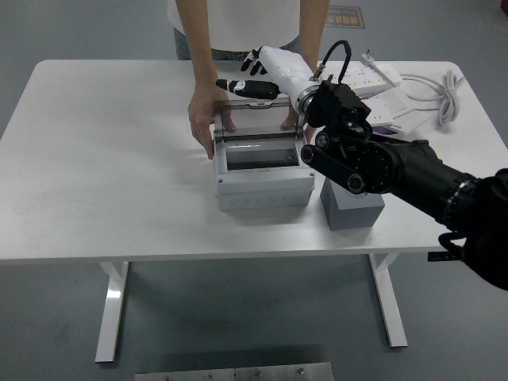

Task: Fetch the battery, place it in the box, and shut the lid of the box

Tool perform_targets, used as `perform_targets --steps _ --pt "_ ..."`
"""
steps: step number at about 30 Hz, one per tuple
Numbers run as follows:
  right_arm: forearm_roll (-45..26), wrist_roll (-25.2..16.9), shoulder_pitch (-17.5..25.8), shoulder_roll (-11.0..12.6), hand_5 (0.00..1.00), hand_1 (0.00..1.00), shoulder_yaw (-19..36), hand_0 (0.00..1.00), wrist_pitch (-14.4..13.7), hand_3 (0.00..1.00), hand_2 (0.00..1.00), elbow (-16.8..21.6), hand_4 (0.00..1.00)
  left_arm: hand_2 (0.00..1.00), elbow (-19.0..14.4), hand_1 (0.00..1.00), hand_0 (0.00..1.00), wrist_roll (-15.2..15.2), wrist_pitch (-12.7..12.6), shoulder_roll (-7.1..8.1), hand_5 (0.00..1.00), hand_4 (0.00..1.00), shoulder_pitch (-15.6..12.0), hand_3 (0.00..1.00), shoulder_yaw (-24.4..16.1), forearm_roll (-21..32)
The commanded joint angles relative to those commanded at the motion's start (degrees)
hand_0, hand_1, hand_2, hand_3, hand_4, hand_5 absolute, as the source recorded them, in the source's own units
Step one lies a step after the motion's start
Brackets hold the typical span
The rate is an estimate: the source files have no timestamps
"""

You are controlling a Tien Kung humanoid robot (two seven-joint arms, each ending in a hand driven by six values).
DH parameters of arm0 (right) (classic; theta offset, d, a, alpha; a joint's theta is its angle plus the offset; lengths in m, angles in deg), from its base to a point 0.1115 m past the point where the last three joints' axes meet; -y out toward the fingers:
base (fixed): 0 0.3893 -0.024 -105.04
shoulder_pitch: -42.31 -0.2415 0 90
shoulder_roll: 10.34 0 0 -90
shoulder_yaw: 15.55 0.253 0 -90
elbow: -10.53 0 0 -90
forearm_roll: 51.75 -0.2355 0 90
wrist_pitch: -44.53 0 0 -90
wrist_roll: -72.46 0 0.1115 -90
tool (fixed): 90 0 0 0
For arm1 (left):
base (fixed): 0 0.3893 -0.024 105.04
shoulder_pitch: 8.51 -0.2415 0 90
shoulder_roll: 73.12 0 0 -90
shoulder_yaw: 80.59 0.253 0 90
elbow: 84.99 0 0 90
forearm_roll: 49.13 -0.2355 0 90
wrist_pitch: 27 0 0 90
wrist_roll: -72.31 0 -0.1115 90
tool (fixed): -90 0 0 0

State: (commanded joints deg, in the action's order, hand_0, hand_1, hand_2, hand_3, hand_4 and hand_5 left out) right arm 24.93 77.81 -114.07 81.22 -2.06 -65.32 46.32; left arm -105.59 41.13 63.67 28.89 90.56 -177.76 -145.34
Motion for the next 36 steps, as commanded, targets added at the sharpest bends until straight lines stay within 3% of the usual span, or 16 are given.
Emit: perform_targets --steps 18,30,31,36 --pt "-0.48 0.45 1.91 0.26 0.925 0.624 -3.75 0.756 0.62 0.649 0.620 0.24 0.998 0.629 0.06 0.732 0.524 0.18 -0.11 -0.01 0.002 0.220 0.00 0.540 0.16 0.21" --pt "1.53 2.47 2.75 2.27 0.928 0.624 -4.31 0.756 0.79 0.652 0.619 2.40 0.998 0.627 0.11 0.732 0.522 0.27 -0.67 0.00 0.002 0.212 -0.38 0.539 0.75 1.46" --pt "1.81 2.65 2.82 2.45 0.933 0.573 -4.24 0.638 0.76 0.648 0.609 2.67 0.998 0.626 0.13 0.732 0.521 0.29 -0.72 0.01 0.002 0.209 -0.40 0.539 0.80 1.56" --pt "3.72 3.87 3.18 3.69 0.933 0.573 -3.77 0.638 0.61 0.648 0.609 4.36 0.998 0.626 0.22 0.732 0.521 0.46 -1.01 0.01 0.002 0.209 -0.51 0.539 1.11 2.20"
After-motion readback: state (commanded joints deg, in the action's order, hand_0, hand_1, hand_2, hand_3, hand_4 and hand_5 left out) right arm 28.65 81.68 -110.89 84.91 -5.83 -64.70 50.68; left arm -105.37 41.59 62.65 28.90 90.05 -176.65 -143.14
